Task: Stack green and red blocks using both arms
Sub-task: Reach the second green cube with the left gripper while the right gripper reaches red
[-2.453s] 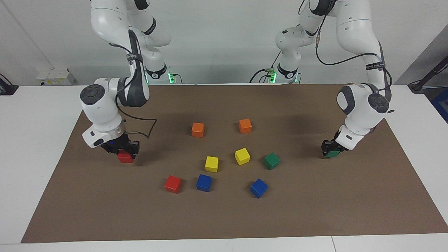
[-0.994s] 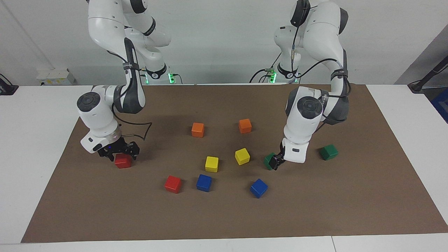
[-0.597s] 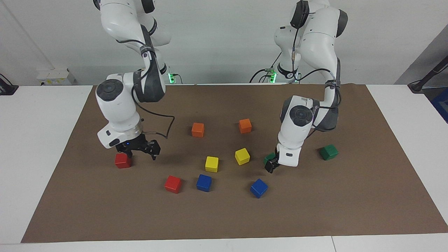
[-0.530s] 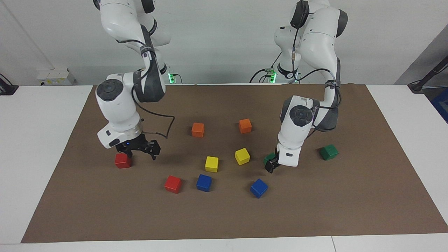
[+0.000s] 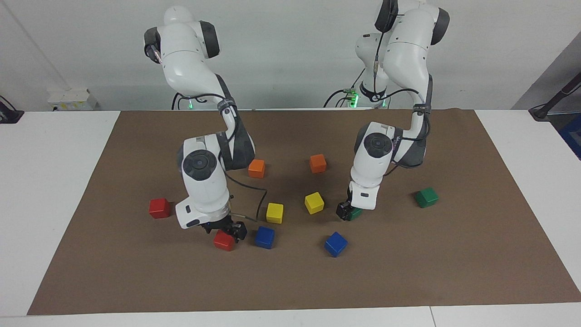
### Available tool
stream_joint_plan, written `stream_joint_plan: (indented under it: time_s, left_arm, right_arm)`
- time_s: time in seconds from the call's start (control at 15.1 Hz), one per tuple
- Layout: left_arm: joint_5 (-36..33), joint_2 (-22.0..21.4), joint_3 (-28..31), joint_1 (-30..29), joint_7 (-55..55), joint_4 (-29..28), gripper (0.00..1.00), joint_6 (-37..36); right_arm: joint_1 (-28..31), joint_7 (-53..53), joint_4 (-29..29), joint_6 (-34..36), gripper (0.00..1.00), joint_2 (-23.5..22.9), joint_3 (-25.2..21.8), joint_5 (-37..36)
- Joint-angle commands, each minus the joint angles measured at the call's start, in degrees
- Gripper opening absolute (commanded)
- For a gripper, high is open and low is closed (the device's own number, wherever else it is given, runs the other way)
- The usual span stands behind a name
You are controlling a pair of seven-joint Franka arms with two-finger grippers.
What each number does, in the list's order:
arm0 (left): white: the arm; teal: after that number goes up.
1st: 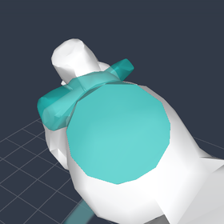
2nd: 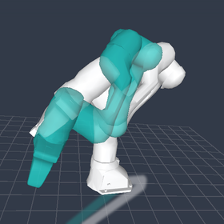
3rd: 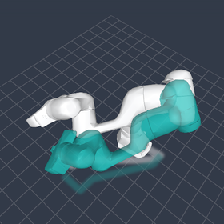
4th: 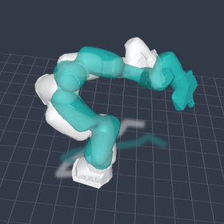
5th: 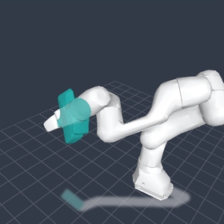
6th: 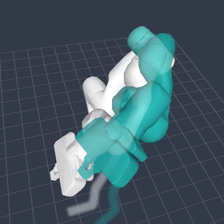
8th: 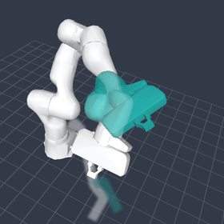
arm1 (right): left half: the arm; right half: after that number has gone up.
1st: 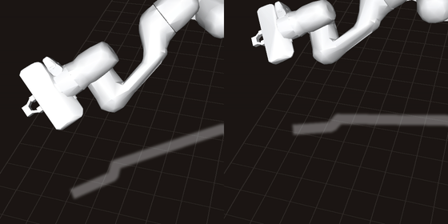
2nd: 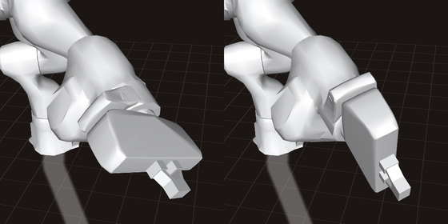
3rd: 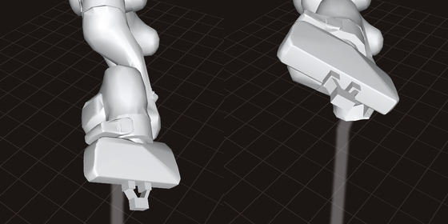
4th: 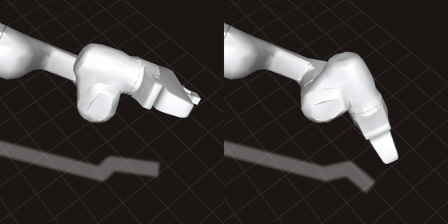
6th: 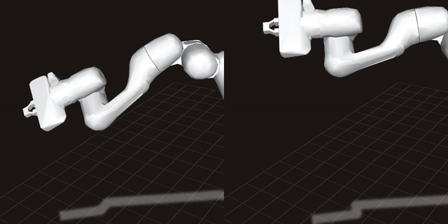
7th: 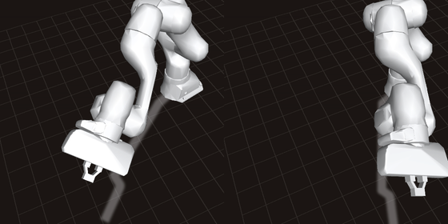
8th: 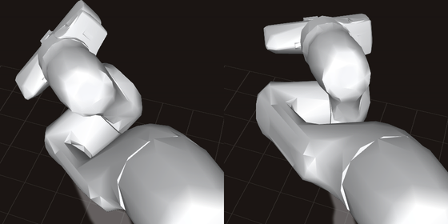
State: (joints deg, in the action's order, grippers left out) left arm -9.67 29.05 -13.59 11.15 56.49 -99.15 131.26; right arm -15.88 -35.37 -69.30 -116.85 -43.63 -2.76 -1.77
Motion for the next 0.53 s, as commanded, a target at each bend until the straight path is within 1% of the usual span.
stream_joint_plan:
  time_s: [0.0,0.07,0.13,0.2,0.27,0.33,0.4,0.46]
  left_arm:
    - [-1.5,-2.1,0.9,0.9,1.6,-2.2,0.0,-0.8]
    - [-2.2,-2.1,1.1,0.9,1.3,-0.6,0.0,-5.4]
    - [-5.1,-2.1,0.9,0.5,0.6,2.5,0.0,-9.7]
    - [-6.4,-2.3,0.7,-0.1,-0.9,3.9,0.0,-12.8]
    - [-6.1,-4.2,0.7,-1.6,-5.5,4.0,0.0,-14.4]
    - [-5.1,-6.5,0.5,-3.9,-10.9,3.0,0.0,-15.7]
    - [-3.5,-8.7,0.5,-6.2,-15.8,2.1,0.0,-17.4]
    - [-1.3,-10.6,0.5,-8.2,-20.9,1.9,0.0,-18.9]
  right_arm:
    - [0.0,-1.4,3.2,-0.1,1.0,-2.3,0.0,-2.4]
    - [0.0,-1.4,2.9,-0.3,1.0,-2.4,0.0,-2.5]
    - [0.0,-1.4,2.9,-0.7,1.0,-2.7,0.0,-2.5]
    - [0.1,-1.5,2.2,-2.7,1.0,-2.7,0.0,-2.6]
    - [-0.1,-1.6,1.5,-4.8,1.0,-2.6,0.1,-2.2]
    - [-0.2,-2.2,0.9,-5.1,0.98,-2.5,0.1,-2.3]
    - [-0.1,-2.3,0.7,-5.3,0.85,-2.5,0.1,-2.2]
    - [-0.1,-2.4,0.6,-5.5,0.77,-2.4,0.1,-1.8]
